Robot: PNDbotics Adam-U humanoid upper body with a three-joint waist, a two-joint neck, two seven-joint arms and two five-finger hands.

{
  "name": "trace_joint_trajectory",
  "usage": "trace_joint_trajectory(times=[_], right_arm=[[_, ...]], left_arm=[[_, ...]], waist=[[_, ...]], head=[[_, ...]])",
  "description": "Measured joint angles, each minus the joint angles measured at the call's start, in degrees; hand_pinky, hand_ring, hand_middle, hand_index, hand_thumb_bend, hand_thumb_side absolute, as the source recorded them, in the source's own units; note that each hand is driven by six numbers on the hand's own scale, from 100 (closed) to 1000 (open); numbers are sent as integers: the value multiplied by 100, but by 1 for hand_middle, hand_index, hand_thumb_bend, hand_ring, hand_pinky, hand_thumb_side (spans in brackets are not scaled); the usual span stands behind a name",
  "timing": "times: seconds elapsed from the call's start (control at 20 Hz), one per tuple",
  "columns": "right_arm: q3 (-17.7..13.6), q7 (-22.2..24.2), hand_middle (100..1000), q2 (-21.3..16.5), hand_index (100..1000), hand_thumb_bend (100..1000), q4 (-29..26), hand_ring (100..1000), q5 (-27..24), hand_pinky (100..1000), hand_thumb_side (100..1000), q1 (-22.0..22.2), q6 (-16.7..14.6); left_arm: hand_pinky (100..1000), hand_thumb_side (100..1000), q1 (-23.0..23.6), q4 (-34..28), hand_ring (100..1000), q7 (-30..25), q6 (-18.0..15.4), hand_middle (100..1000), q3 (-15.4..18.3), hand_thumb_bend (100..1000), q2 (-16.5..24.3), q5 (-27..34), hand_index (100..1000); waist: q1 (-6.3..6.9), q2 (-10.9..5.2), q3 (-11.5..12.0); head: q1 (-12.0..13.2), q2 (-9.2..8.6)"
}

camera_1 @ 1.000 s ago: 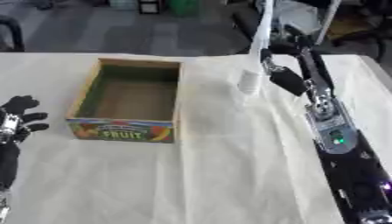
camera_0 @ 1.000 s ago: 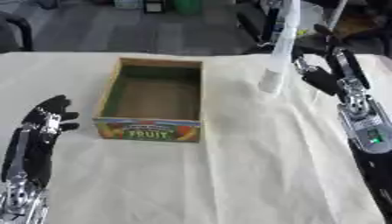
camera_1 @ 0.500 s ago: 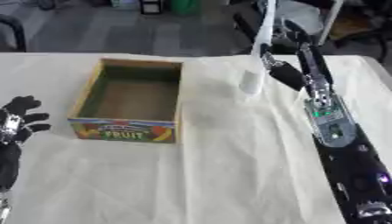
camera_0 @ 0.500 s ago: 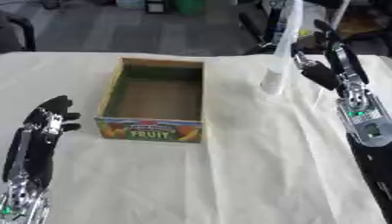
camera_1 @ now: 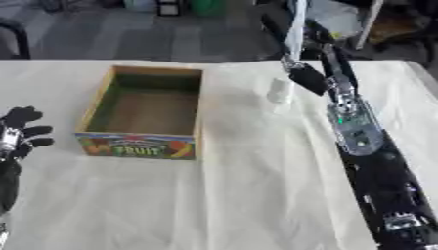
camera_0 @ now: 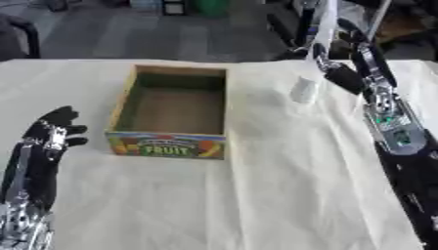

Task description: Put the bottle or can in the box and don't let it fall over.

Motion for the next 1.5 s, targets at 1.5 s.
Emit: trace_joint_trajectory(times=[1.5], right_arm=[[-288, -473, 996, 280, 1000, 238, 714, 1000, 805, 926, 456, -319, 68]], left_arm=[[659, 688, -10, -2, 677, -23, 19, 724, -2, 462, -4, 18, 791]], waist=[[60, 60, 100]], head=[[-159, -85]])
